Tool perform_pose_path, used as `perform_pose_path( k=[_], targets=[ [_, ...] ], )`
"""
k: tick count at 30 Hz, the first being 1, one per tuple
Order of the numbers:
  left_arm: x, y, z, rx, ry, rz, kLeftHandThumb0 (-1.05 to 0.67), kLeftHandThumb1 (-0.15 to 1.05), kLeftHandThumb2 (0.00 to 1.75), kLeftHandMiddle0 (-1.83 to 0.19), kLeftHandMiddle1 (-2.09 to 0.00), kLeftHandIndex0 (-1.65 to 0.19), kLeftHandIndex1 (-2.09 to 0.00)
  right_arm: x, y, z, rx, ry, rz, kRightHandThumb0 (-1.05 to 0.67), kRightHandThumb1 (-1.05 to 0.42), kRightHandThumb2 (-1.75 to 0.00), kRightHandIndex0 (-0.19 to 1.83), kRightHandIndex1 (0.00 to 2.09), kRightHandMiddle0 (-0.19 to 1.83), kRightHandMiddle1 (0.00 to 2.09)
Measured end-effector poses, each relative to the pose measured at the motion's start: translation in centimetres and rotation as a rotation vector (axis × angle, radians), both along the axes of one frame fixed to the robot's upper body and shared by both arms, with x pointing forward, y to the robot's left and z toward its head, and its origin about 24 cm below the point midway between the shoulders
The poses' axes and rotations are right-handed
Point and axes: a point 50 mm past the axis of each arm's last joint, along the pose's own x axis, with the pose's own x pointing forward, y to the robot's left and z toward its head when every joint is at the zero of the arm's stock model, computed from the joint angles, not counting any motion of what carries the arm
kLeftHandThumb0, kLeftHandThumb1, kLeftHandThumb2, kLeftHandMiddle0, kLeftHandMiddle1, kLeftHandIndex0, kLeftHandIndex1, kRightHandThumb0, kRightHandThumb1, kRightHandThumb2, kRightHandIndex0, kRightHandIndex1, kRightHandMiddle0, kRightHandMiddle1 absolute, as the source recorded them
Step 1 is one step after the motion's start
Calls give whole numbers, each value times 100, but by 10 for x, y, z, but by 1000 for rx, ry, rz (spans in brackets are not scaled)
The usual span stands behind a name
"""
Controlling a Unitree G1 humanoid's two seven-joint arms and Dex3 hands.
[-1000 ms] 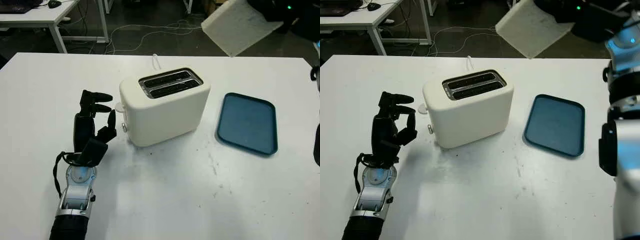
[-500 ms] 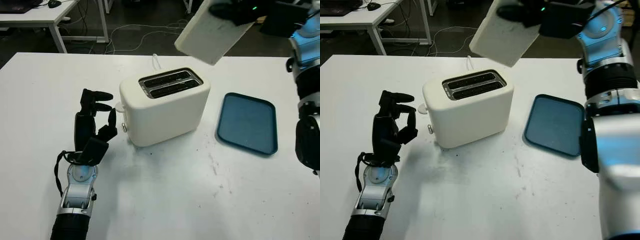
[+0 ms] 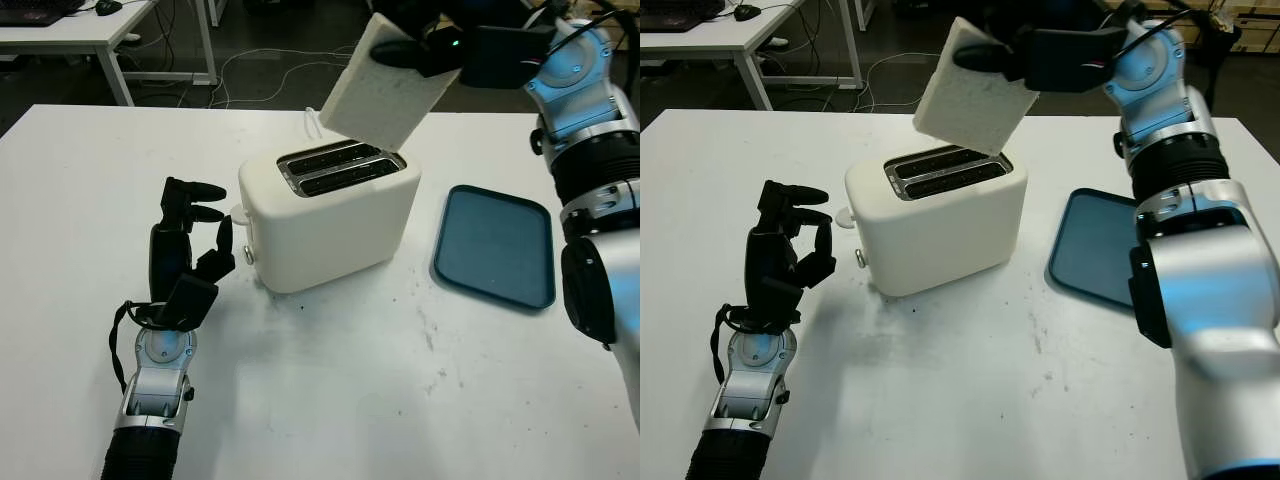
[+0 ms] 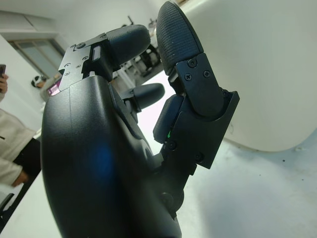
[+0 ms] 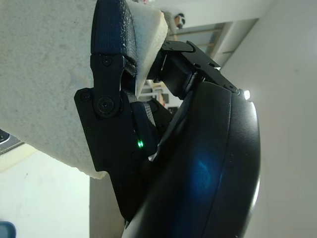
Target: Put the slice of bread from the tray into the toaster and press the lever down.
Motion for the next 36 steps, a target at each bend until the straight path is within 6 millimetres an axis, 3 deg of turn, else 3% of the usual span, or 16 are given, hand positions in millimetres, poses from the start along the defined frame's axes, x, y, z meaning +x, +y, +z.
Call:
perform_pose_path(
  k=[7, 24, 36],
  targets=[
    [1, 0, 0, 0, 0, -1, -79, 84, 73, 0, -175, 0, -162, 3, 3, -3, 10, -31, -46, -50, -92, -33, 103, 175, 79, 175],
    [3, -3, -1, -4, -2, -5, -77, 81, 80, 0, -175, 0, -164, 11, 8, -19, 26, -26, -111, -46, -92, -33, 110, 175, 85, 175],
    [3, -3, -2, -6, 0, -6, -78, 85, 73, 0, -175, 0, -163, 12, 8, -24, 6, 13, -102, -47, -92, -32, 108, 175, 84, 175]
  ],
)
